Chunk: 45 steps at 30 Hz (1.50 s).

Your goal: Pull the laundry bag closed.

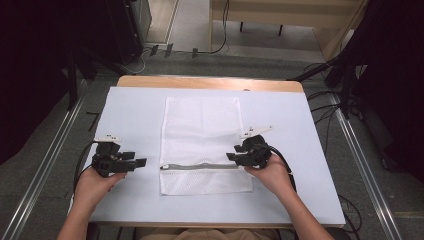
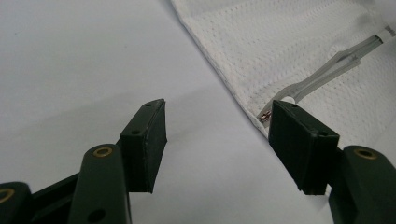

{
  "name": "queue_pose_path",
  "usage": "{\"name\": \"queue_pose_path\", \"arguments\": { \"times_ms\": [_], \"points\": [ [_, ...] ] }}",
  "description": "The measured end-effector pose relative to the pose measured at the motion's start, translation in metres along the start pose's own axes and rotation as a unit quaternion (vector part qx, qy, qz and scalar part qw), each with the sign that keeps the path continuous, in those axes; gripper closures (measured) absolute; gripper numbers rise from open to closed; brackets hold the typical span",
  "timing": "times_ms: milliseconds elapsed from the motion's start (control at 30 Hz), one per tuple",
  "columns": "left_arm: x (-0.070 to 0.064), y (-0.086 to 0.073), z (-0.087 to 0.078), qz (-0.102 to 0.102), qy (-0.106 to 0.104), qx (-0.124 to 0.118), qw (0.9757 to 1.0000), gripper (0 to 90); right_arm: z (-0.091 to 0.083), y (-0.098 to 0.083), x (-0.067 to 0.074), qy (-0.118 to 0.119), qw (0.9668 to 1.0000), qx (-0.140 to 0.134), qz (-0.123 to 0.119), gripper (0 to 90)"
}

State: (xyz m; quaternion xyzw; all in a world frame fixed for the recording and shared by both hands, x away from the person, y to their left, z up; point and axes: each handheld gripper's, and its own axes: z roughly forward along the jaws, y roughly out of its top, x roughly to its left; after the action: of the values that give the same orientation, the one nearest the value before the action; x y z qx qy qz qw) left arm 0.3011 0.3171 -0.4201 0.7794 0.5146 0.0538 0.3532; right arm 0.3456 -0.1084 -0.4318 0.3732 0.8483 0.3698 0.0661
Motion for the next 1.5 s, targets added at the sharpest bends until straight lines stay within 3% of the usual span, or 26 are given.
{"name": "queue_pose_path", "arguments": {
  "times_ms": [300, 667, 1167, 1500],
  "points": [
    [0.0, 0.004, 0.003, -0.005, -0.006, -0.007, 0.9999, 37.3, 0.007, 0.002, 0.02, 0.017, 0.9997, 0.005, -0.017, 54.4],
    [0.003, 0.007, 0.005, -0.001, 0.0, -0.003, 1.0, 37.4, 0.019, 0.01, 0.041, 0.032, 0.9986, 0.01, -0.04, 52.8],
    [0.007, 0.006, 0.002, -0.004, 0.002, -0.008, 1.0, 37.4, 0.036, 0.033, 0.067, 0.062, 0.996, 0.004, -0.064, 58.9],
    [0.004, 0.006, 0.002, 0.005, -0.001, -0.011, 0.9999, 37.2, 0.052, 0.04, 0.085, 0.08, 0.9938, 0.015, -0.075, 63.3]
  ]
}}
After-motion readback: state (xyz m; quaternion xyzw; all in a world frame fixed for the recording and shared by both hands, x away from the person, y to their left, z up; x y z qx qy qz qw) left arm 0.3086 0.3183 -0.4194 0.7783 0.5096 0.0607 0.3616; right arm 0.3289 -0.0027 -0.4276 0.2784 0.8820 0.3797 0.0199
